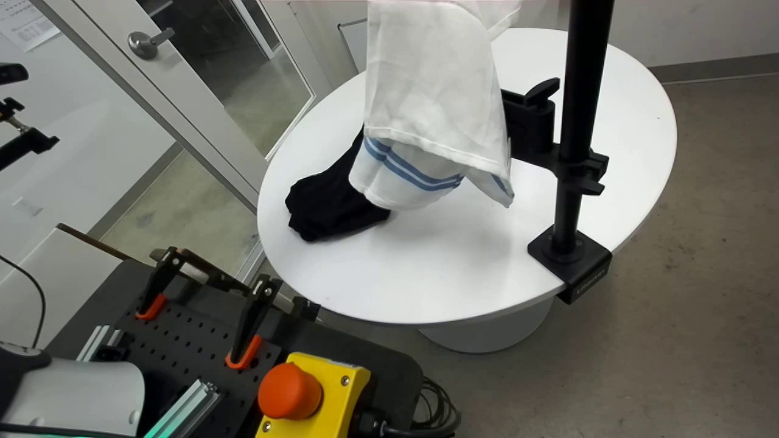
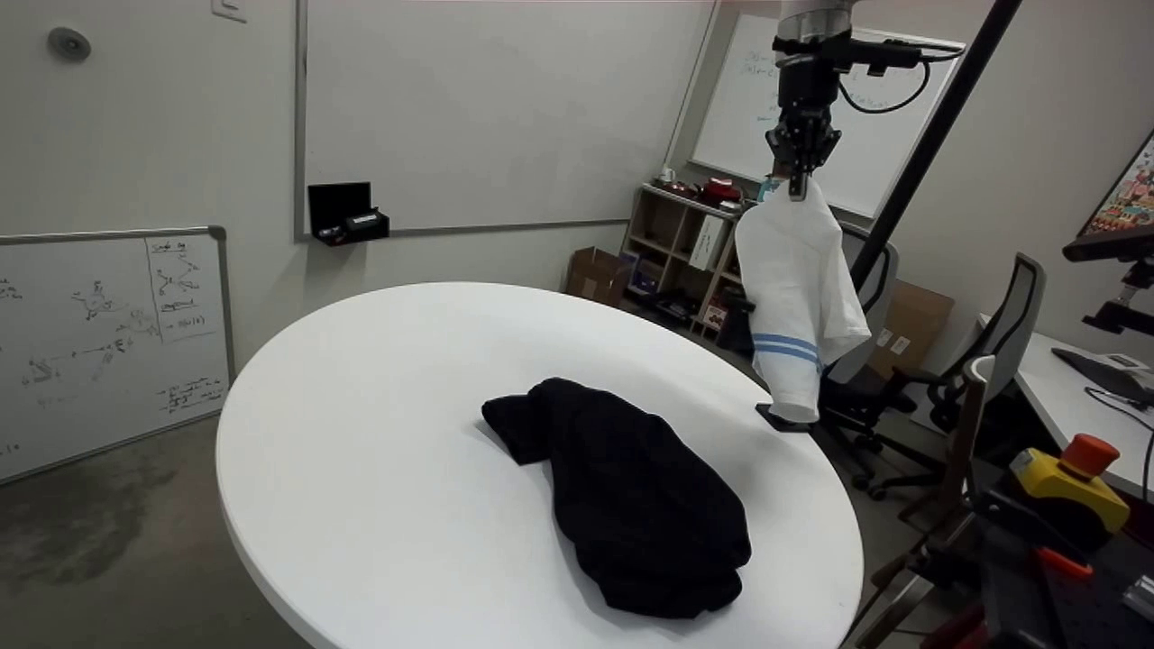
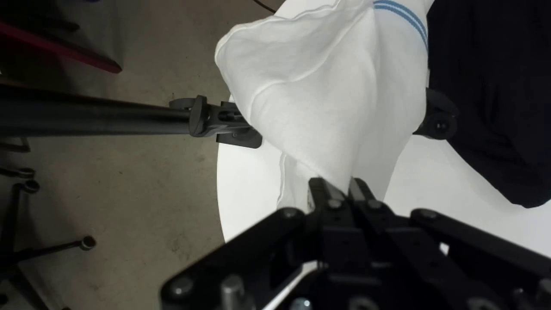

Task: Hang and unhang the white cloth from the stand then hang up the black cloth

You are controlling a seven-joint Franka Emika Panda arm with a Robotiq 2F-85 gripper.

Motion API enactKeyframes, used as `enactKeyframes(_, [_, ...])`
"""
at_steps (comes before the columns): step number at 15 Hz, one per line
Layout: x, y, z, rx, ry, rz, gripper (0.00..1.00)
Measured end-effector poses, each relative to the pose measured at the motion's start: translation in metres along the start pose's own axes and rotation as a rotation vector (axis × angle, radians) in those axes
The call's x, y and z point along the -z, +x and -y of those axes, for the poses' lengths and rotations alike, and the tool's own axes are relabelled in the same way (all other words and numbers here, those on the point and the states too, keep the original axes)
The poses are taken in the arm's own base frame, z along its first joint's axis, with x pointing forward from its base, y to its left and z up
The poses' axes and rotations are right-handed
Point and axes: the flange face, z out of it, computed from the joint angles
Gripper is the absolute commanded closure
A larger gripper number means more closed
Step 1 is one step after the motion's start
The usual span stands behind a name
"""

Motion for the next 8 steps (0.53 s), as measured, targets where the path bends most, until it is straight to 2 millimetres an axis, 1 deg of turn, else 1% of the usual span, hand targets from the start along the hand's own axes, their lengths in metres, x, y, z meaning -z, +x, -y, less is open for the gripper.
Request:
enactKeyframes(3, [-0.010, 0.020, 0.005, -0.052, -0.027, 0.040, 0.99])
enactKeyframes(4, [-0.015, 0.026, 0.005, -0.068, -0.035, 0.055, 0.72])
enactKeyframes(5, [-0.019, 0.032, 0.006, -0.083, -0.043, 0.070, 0.71])
enactKeyframes(6, [-0.023, 0.037, 0.006, -0.098, -0.051, 0.083, 0.67])
enactKeyframes(8, [-0.029, 0.046, 0.006, -0.122, -0.064, 0.103, 0.51])
